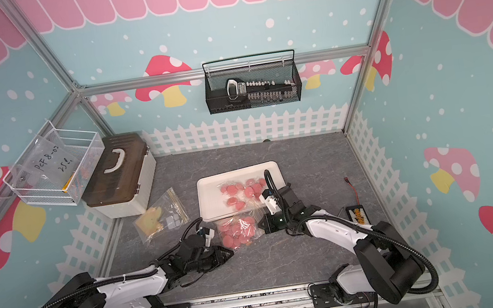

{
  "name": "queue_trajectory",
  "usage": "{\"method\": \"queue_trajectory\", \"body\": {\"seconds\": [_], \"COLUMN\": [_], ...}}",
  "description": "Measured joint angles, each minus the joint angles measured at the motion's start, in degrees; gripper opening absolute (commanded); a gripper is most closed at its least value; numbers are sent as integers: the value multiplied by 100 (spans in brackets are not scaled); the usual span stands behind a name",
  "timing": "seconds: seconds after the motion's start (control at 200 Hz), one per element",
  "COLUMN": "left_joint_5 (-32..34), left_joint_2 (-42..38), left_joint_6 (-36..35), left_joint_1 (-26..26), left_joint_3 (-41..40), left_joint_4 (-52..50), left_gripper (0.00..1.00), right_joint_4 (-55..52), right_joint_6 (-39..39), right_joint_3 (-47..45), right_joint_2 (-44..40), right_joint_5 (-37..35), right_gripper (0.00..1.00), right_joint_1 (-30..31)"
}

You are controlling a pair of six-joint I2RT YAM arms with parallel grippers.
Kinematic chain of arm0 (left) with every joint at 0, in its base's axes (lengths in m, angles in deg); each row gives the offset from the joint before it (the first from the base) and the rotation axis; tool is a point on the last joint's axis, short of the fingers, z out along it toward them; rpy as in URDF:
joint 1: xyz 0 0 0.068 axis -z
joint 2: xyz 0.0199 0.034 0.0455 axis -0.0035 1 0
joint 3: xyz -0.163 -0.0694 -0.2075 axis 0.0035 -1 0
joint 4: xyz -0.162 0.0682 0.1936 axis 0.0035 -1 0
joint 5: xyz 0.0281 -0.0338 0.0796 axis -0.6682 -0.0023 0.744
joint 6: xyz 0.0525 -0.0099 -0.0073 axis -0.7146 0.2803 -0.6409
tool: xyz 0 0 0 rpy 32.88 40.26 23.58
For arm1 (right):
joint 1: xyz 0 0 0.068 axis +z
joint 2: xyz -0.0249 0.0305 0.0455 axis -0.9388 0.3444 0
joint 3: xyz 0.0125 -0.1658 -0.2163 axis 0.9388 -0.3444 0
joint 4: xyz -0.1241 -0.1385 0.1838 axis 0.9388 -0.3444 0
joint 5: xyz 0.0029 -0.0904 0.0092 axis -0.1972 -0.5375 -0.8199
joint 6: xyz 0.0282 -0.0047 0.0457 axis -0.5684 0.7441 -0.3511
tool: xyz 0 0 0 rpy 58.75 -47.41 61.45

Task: Pour cookies out of the ziploc bag
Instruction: 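Pour the cookies out of the ziploc bag onto the tray.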

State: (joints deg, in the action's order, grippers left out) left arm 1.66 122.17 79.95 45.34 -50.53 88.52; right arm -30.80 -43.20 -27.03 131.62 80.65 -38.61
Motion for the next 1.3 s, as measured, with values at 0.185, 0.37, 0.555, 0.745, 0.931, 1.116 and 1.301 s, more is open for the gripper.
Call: {"method": "queue_trajectory", "body": {"seconds": [0.185,0.37,0.555,0.745,0.931,1.116,1.301], "left_joint_5": [107,173,199,214,214,214,221], "left_joint_2": [-203,-223,-221,-195,-192,-192,-286], "left_joint_6": [-37,-46,-46,-87,-111,-168,-201], "left_joint_1": [0,0,0,0,0,0,0], "left_joint_3": [-2,-2,-2,-2,-2,9,72], "left_joint_4": [-192,-260,-267,-267,-271,-313,-540], "left_gripper": [26,24,18,15,10,1,0], "right_joint_4": [-2,-2,-2,-2,-2,-4,-87], "right_joint_6": [0,2,7,24,26,46,94], "right_joint_3": [0,2,9,9,9,11,37], "right_joint_2": [0,-2,-2,-2,-2,-20,-85], "right_joint_5": [2,7,4,7,7,4,-7], "right_gripper": [0,0,0,0,0,0,0], "right_joint_1": [0,0,0,0,0,0,0]}}
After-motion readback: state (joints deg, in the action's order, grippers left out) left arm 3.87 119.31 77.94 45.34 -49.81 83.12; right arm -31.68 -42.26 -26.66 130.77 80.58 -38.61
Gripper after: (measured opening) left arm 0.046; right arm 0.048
